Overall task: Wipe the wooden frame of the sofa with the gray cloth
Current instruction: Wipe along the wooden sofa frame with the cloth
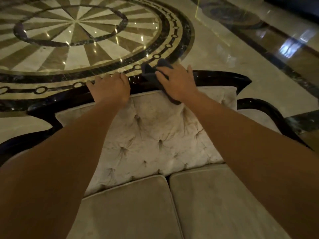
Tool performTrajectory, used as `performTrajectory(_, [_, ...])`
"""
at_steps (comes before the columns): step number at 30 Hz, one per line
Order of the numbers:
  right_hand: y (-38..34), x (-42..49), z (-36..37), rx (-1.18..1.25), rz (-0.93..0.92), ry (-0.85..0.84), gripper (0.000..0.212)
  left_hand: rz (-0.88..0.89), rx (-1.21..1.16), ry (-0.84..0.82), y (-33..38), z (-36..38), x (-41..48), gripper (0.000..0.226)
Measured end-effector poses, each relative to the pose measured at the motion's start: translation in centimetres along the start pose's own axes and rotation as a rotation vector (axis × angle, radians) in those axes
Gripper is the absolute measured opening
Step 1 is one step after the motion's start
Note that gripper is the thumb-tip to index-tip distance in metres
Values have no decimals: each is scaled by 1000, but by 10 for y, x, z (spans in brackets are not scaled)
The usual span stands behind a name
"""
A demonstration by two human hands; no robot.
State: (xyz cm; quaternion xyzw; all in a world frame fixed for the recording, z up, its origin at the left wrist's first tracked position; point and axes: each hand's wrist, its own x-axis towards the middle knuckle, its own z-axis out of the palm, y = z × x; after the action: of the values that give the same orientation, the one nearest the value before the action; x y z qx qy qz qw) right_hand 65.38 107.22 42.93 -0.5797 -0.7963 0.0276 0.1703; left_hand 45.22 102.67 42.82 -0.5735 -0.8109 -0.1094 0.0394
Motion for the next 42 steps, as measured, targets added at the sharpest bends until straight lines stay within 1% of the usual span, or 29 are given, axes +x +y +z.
performTrajectory(1, [20,-1,-6,-9,41,-5,46,4,-3,-13,-2,0,-1,58])
performTrajectory(3, [60,-4,-19,-2,221,7,44,1,0,-47,-1,0,-1,58])
performTrajectory(4, [73,-6,-21,17,305,8,44,-20,6,-76,1,-1,0,58])
performTrajectory(5, [77,-5,-21,19,352,2,43,-56,12,-109,5,-1,2,59])
performTrajectory(6, [72,-4,-17,17,358,-5,43,-106,13,-146,12,-2,4,60])
performTrajectory(7, [62,-2,-13,10,326,-3,44,-158,14,-183,23,-4,4,61])
performTrajectory(9, [35,-2,-7,1,178,17,45,-215,29,-234,51,-9,4,63])
performTrajectory(10, [29,-3,-6,-9,93,17,45,-204,40,-246,67,-8,1,64])
performTrajectory(12, [42,-5,-11,0,-2,-14,44,-122,50,-233,104,-4,-5,64])
performTrajectory(13, [62,-6,-15,24,8,-29,43,-84,49,-218,123,0,-9,64])
performTrajectory(17, [173,-8,-30,101,189,-12,43,36,83,-168,199,15,-21,64])
performTrajectory(20, [227,-11,-29,206,208,9,43,125,110,-150,258,28,-26,61])
performTrajectory(24, [282,-19,-23,374,196,109,40,264,162,-135,340,51,-41,58])
performTrajectory(27, [305,-24,-13,567,251,198,39,341,209,-121,385,73,-49,55])
performTrajectory(29, [310,-26,-10,741,335,233,39,366,227,-115,405,80,-53,54])
performTrajectory(31, [318,-31,4,819,469,211,40,472,263,-68,412,90,-58,53])
performTrajectory(33, [316,-40,27,777,553,59,38,579,316,41,411,101,-59,56])
performTrajectory(34, [314,-48,38,710,544,-7,37,616,343,86,411,104,-60,57])
performTrajectory(35, [312,-55,47,658,482,-45,37,662,386,115,412,108,-60,59])
performTrajectory(37, [323,-58,61,547,302,-24,40,815,583,148,416,121,-63,63])
performTrajectory(39, [345,-58,70,376,194,-66,47,924,851,108,420,133,-69,66])
performTrajectory(41, [380,-60,79,196,129,-100,44,917,1032,19,427,145,-79,64])
performTrajectory(42, [397,-61,82,111,112,-114,44,900,1084,-35,431,150,-83,62])
